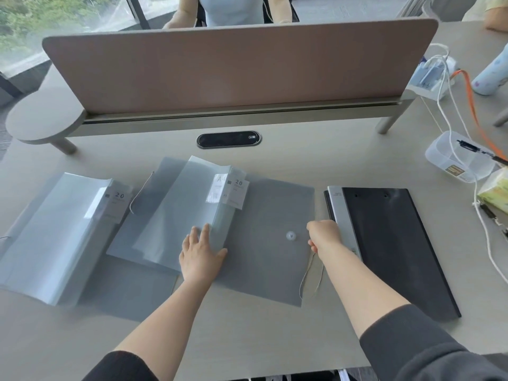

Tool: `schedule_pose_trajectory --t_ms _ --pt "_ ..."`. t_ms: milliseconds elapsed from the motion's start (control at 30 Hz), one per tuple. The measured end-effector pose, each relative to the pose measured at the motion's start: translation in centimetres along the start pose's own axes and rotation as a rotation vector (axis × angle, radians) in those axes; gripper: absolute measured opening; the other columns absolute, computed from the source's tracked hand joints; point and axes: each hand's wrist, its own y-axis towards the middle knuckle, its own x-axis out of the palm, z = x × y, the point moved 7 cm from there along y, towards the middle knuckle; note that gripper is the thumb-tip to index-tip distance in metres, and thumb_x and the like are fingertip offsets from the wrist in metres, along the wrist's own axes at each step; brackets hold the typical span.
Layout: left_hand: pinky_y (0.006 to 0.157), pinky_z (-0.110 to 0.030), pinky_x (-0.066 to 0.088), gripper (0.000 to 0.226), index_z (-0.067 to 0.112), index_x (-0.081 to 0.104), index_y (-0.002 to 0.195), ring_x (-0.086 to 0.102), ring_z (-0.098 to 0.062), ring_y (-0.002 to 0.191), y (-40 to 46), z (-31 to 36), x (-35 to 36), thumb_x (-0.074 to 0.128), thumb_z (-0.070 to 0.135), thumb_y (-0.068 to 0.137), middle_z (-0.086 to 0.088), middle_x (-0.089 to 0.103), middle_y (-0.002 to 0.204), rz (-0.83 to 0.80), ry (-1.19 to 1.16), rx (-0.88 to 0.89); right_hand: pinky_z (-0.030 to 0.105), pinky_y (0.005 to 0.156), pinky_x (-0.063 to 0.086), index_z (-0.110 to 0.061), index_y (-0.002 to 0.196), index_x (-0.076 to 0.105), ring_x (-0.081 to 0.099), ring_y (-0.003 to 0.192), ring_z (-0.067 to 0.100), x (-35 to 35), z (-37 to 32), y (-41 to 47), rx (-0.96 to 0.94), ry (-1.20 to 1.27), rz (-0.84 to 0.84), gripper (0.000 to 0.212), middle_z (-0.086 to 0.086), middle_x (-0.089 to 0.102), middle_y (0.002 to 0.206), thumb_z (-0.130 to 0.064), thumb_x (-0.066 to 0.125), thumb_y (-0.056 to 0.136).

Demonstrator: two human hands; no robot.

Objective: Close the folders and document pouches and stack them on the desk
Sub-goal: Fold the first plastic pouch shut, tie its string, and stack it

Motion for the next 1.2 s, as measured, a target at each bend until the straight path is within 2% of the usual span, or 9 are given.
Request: schedule_pose_trajectory --t_ms 133,167,200,233,400,733,933,1100,1200 --pt "0.109 -0.045 0.033 0.073 0.032 0.028 0.149 0.023 -0.027 0.144 -0.1 0.1 -0.2 0.062 0.046 0.086 0.002 0.026 0.157 0.007 -0.001 -0.002 0.036 0.062 0.031 -0.019 0.073 0.04 0.036 0.06 0.026 0.5 -0.7 -0.3 -0.08 -0.035 -0.015 0.017 0.009 0.044 0.065 -0.006 0.051 0.072" --pt "0.108 -0.045 0.033 0.073 0.032 0.028 0.149 0.023 -0.027 0.144 -0.1 0.1 -0.3 0.062 0.046 0.086 0.002 0.026 0.157 0.008 -0.004 -0.002 0.036 0.063 0.028 0.002 0.106 0.032 0.034 0.063 0.025 0.7 -0.8 -0.1 -0.113 -0.04 -0.021 0.041 0.009 0.043 0.067 -0.007 0.053 0.072" --pt "0.108 -0.045 0.033 0.073 0.032 0.028 0.149 0.023 -0.027 0.144 -0.1 0.0 -0.3 0.062 0.046 0.086 0.002 0.026 0.157 0.008 -0.007 -0.003 0.036 0.062 0.028 0.002 0.079 0.059 0.034 0.064 0.024 0.6 -1.2 -0.4 -0.151 -0.046 -0.009 0.013 0.009 0.044 0.069 -0.008 0.054 0.074" --pt "0.109 -0.045 0.032 0.072 0.032 0.028 0.149 0.023 -0.027 0.144 0.0 0.0 -0.3 0.062 0.046 0.087 0.002 0.026 0.157 0.007 -0.012 -0.006 0.034 0.061 0.03 -0.016 0.069 0.048 0.037 0.062 0.024 0.6 -1.5 -0.4 -0.191 -0.046 0.001 0.012 0.007 0.046 0.067 -0.009 0.054 0.076" --pt "0.109 -0.044 0.032 0.069 0.031 0.03 0.149 0.025 -0.027 0.144 -0.1 0.0 -0.9 0.061 0.045 0.089 0.002 0.027 0.157 0.015 -0.033 -0.016 0.03 0.052 0.041 -0.024 0.091 0.056 0.05 0.045 0.023 0.8 -3.1 -1.7 -0.339 -0.144 -0.025 0.018 0.005 0.068 0.073 -0.016 0.04 0.092" --pt "0.117 -0.044 0.024 0.071 0.02 0.032 0.152 0.024 -0.028 0.146 -0.2 0.7 -4.8 0.06 0.046 0.092 -0.004 0.029 0.16 0.075 -0.383 -0.025 0.027 0.062 0.038 -0.019 0.099 0.062 0.049 0.076 0.015 -1.5 -6.7 -4.8 -0.563 0.089 -0.027 0.026 -0.004 0.059 0.091 -0.006 0.039 0.095" --pt "0.116 -0.04 0.028 0.074 0.026 0.032 0.152 0.03 -0.02 0.145 -0.9 1.2 -9.5 0.066 0.044 0.089 0.0 0.036 0.156 0.138 -0.666 0.0 0.017 0.052 0.037 -0.034 0.088 0.061 0.044 0.06 0.015 -2.5 -10.4 -7.7 -0.653 0.247 -0.119 0.03 -0.008 0.065 0.064 -0.011 0.044 0.097" --pt "0.1 -0.04 0.05 0.044 0.026 0.063 0.122 0.066 -0.013 0.11 -2.7 2.6 -14.3 0.075 0.036 0.082 0.009 0.072 0.113 0.13 -0.955 0.124 0.028 0.072 0.036 -0.032 0.093 0.061 0.051 0.064 0.005 -2.8 -12.6 -9.8 -0.709 0.345 -0.19 0.028 -0.002 0.071 0.06 -0.011 0.042 0.098" --pt "0.083 -0.042 0.057 0.022 0.025 0.07 0.099 0.072 -0.013 0.081 -3.9 3.7 -16.7 0.077 0.029 0.078 0.005 0.077 0.09 0.126 -1.059 0.171 0.02 0.056 0.035 -0.031 0.095 0.062 0.042 0.048 0.004 -3.0 -13.5 -10.6 -0.738 0.394 -0.23 0.027 0.004 0.072 0.064 -0.011 0.043 0.099"
